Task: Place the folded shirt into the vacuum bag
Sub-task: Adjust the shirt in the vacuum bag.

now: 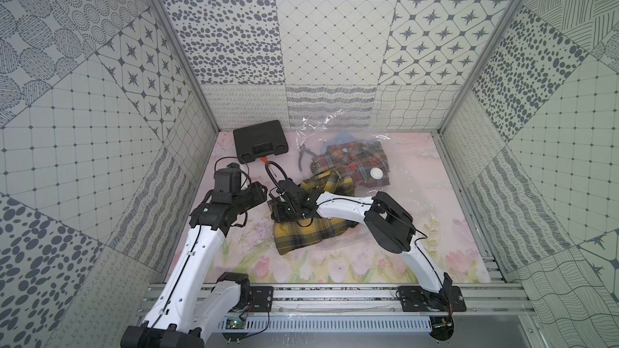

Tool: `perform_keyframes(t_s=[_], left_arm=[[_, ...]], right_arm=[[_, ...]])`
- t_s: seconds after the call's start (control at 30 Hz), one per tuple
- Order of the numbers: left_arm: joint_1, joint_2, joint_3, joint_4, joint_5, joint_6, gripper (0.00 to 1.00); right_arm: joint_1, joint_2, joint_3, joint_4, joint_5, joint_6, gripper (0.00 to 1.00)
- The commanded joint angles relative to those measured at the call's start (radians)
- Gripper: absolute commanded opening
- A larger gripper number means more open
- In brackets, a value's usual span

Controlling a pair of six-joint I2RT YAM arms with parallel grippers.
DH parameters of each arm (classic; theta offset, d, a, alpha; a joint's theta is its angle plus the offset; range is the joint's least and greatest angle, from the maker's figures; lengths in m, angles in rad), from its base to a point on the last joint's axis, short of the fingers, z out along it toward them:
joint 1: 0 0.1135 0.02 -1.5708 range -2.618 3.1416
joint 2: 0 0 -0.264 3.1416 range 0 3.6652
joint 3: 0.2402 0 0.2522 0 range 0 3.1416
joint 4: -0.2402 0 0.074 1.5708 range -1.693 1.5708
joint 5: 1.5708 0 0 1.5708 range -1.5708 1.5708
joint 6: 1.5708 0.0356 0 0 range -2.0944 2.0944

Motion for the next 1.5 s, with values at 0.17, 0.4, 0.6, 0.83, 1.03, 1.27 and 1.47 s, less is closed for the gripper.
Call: perform_keyframes(t_s=[0.17, 0.4, 0.6, 0.83, 1.03, 1.27, 1.47], left_arm=[[-0.085, -0.069, -0.102, -0.031, 0.096, -0.088, 0.5], [-0.391, 0.003, -0.192, 0.15, -0.042, -0.204, 0.49], [-0.503, 0.181, -0.183, 0.294, -0.08, -0.217, 0.48], [-0.51, 0.31, -0.215, 0.396, -0.083, -0.239, 0.46], [-0.51, 0.377, -0.269, 0.437, -0.094, -0.239, 0.45], [-0.51, 0.433, -0.311, 0.5, -0.071, -0.247, 0.44], [-0.495, 0.312, -0.235, 0.262, -0.147, -0.168, 0.44]], right_arm=[[-0.165, -0.333, -0.167, 0.001, -0.25, -0.072, 0.73], [-0.432, -0.596, -0.491, -0.147, -0.171, -0.231, 0.75], [-0.584, -0.616, -0.544, -0.269, -0.13, -0.34, 0.83], [-0.576, -0.525, -0.608, -0.212, -0.19, -0.353, 0.88], [-0.534, -0.483, -0.648, -0.078, -0.217, -0.284, 0.84], [-0.489, -0.47, -0.641, -0.028, -0.222, -0.252, 0.51], [-0.467, -0.523, -0.54, -0.23, -0.063, -0.32, 0.11]])
